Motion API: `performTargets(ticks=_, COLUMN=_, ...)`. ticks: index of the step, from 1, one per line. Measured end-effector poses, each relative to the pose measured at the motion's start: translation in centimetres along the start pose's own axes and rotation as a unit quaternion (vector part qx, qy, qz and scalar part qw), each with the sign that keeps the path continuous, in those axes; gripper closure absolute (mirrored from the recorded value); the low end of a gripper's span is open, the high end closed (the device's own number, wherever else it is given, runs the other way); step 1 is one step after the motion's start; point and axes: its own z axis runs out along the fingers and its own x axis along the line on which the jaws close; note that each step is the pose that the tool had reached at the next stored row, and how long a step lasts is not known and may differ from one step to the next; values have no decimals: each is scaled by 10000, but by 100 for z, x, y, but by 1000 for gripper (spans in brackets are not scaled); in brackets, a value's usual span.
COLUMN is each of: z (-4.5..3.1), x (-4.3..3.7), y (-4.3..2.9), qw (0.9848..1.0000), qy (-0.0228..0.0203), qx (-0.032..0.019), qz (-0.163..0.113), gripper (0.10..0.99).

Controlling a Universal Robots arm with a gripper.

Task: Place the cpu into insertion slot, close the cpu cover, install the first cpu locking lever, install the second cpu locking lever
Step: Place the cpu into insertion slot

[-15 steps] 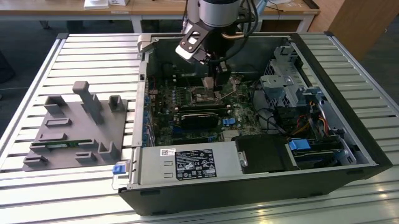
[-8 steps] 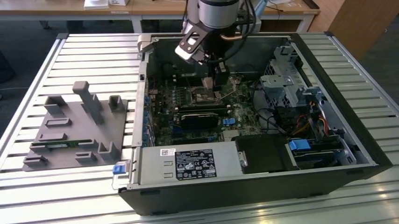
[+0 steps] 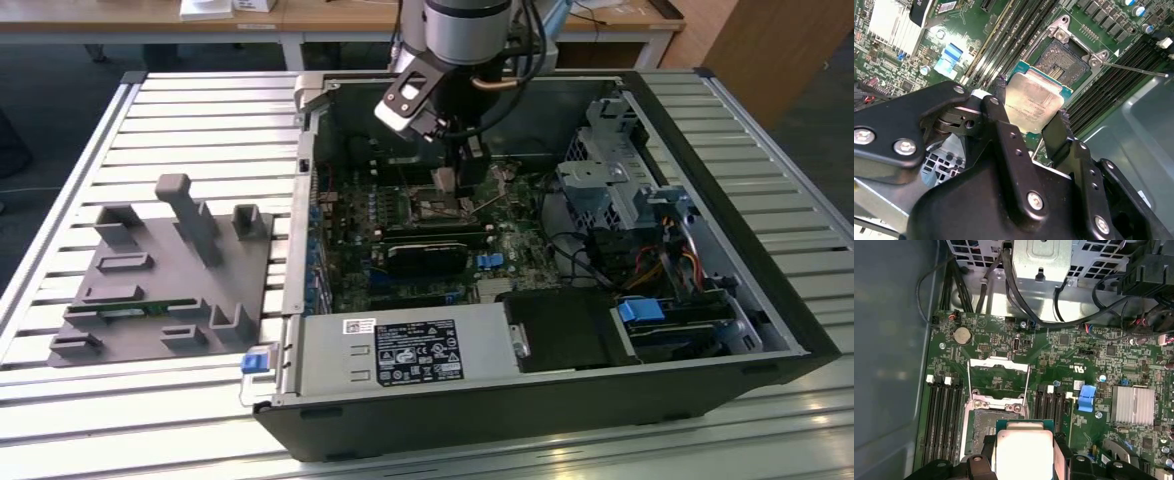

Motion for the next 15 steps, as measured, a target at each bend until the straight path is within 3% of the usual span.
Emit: performTargets(ticks=15, z=58, x=6, y=-3, qw=10000, qy=0, qx=6, qz=10, gripper=549)
